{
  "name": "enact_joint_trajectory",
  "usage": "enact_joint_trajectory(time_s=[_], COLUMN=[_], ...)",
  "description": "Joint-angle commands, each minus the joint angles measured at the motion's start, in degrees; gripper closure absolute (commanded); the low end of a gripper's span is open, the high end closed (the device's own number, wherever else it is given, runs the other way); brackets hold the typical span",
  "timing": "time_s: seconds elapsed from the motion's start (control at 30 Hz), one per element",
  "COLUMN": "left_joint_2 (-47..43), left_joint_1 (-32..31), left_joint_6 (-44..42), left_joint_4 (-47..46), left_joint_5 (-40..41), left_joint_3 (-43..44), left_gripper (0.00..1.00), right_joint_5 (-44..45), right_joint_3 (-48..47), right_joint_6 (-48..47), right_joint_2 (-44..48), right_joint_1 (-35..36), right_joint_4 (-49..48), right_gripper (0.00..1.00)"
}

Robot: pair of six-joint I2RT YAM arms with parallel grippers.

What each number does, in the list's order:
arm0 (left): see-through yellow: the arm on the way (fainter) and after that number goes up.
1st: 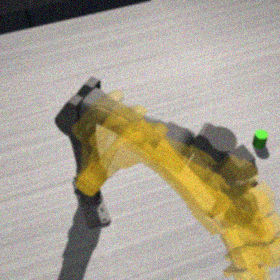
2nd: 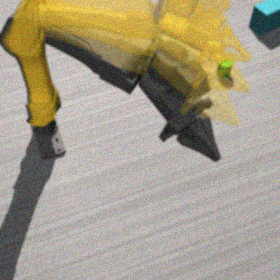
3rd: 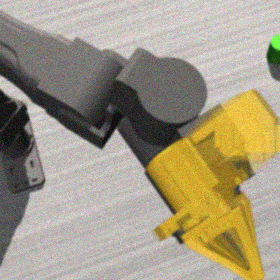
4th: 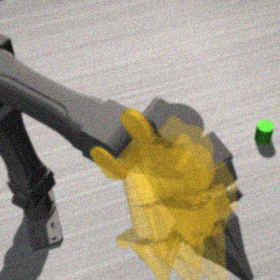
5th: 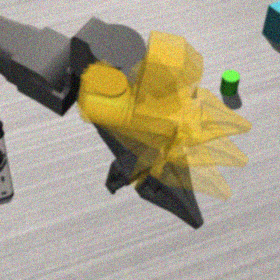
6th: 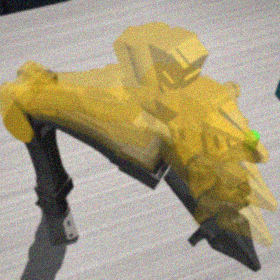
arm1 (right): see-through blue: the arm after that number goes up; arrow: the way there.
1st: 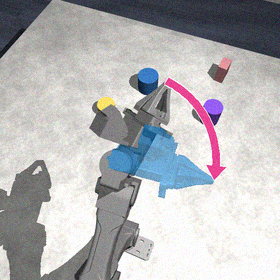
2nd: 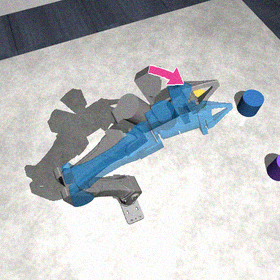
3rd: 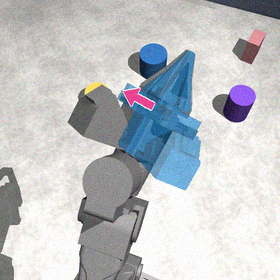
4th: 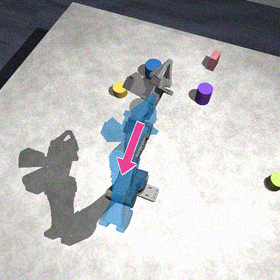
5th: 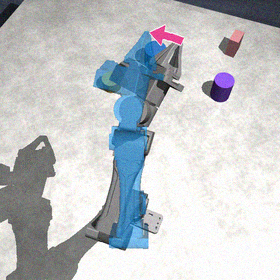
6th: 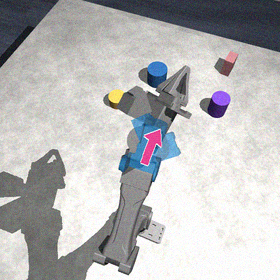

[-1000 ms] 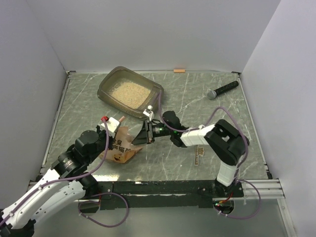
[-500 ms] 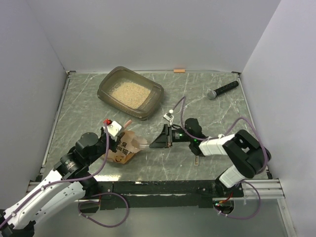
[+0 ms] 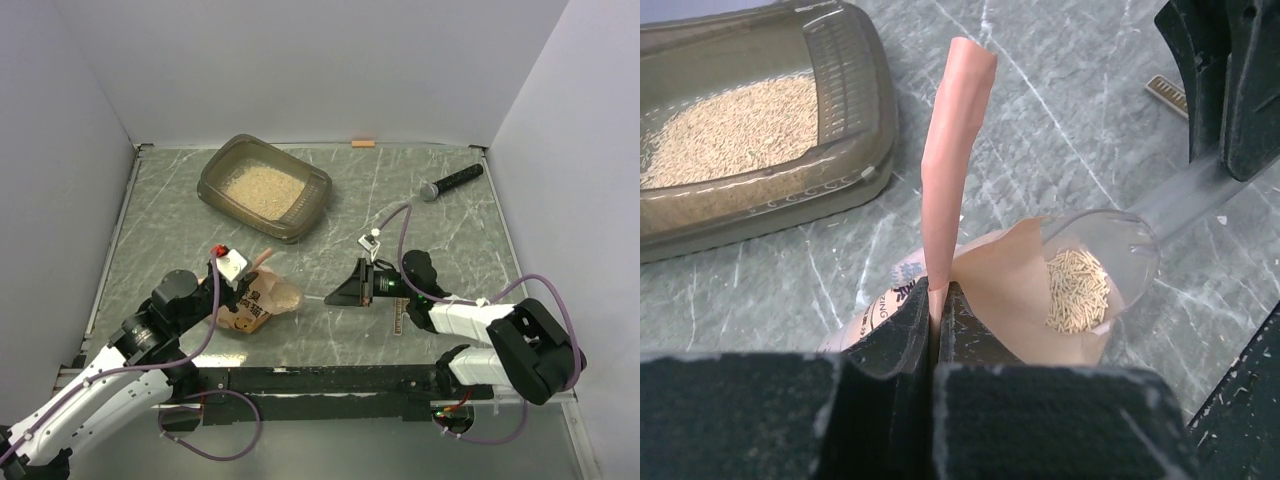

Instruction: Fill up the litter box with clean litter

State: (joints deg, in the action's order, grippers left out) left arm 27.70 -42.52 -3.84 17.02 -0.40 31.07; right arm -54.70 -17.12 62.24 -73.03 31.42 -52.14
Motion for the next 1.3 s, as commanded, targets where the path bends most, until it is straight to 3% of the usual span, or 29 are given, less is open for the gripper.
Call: enact_joint_trajectory(time_s=[0.0, 0.13, 0.37, 0.6, 0.8, 0.93, 1.13, 1.27], left_joint_2=[-2.2, -3.3, -3.9, -4.6, -4.9, -4.8, -5.0, -6.6], left_joint_1=[-0.7, -0.9, -1.0, -0.9, -1.0, -1.0, -1.0, -1.0], left_joint_6=[1.3, 1.1, 1.0, 1.0, 1.1, 1.3, 1.5, 1.6], left_joint_4=[-4.9, -4.9, -5.0, -4.9, -4.8, -4.4, -3.7, -3.3], left_joint_5=[-5.4, -5.7, -6.4, -5.8, -5.1, -3.8, -0.9, 2.5], left_joint_3=[-0.7, -0.9, -1.0, -1.1, -1.0, -0.7, -0.4, -0.2], left_gripper=[0.99, 0.99, 0.99, 0.99, 0.99, 0.99, 0.99, 0.99], right_joint_5=[0.4, 1.4, 3.0, 2.2, 2.8, 3.5, 5.0, 5.7], right_joint_3=[2.7, 4.6, 9.9, 11.9, 12.4, 11.2, 5.7, 3.2], right_joint_6=[0.9, 5.3, 17.7, 22.9, 23.6, 21.1, 12.2, 10.0], right_joint_2=[2.6, 2.3, -1.8, -5.6, -4.1, 3.6, 16.3, 21.7], right_joint_1=[-1.3, -2.2, -4.0, -4.3, -4.4, -4.6, -5.0, -5.6], right_joint_4=[-1.9, -4.6, -17.5, -26.0, -26.0, -17.2, 9.6, 17.3], right_gripper=[1.00, 1.00, 1.00, 1.00, 1.00, 1.00, 1.00, 1.00])
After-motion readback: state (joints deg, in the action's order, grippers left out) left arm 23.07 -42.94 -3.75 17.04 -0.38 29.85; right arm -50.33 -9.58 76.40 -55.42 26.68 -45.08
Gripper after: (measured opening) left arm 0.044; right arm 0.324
